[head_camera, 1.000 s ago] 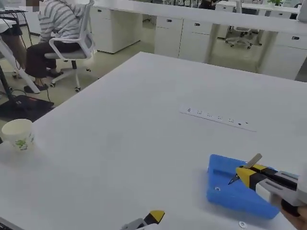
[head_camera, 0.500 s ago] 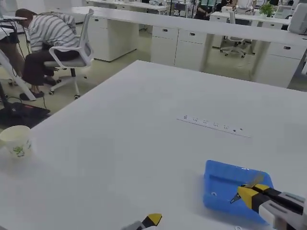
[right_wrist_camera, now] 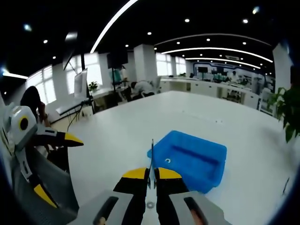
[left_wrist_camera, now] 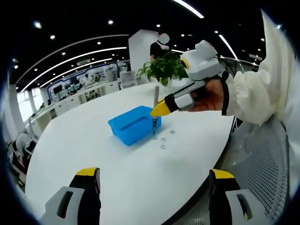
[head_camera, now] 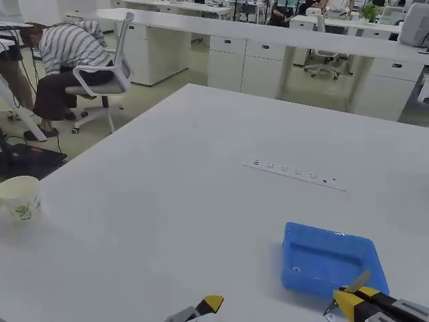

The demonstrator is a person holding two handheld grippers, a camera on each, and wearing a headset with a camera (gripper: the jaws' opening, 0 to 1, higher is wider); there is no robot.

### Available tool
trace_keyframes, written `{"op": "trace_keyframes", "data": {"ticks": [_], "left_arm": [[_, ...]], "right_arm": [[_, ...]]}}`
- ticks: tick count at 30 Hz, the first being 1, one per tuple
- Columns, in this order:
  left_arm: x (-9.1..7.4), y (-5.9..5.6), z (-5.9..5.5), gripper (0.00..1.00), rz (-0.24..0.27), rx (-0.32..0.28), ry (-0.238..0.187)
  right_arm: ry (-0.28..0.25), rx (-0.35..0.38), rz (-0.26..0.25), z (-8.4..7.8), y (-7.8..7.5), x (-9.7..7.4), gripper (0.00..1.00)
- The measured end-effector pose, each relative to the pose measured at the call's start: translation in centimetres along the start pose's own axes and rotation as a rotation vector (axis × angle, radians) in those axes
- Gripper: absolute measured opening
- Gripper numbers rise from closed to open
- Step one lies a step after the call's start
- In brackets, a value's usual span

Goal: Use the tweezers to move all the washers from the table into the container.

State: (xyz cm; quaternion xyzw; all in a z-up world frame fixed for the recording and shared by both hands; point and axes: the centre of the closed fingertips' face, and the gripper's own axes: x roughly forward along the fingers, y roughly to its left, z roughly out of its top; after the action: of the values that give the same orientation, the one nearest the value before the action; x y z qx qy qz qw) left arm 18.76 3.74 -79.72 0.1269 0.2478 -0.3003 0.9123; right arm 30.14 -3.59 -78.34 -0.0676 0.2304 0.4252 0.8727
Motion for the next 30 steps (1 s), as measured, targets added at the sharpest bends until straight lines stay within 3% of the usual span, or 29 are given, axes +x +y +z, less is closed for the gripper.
{"op": "trace_keyframes", "data": {"ticks": [10, 30], "left_arm": [[0.0, 0.0, -0.1, 0.99, 0.002, 0.002, 0.003], [0.1, 0.0, -0.4, 0.96, -0.002, 0.012, 0.022]], "right_arm": [[0.051, -0.003, -0.007, -2.2, 0.1, 0.2, 0.03], [0.100, -0.012, -0.007, -3.9, 0.0, 0.6, 0.03]]}}
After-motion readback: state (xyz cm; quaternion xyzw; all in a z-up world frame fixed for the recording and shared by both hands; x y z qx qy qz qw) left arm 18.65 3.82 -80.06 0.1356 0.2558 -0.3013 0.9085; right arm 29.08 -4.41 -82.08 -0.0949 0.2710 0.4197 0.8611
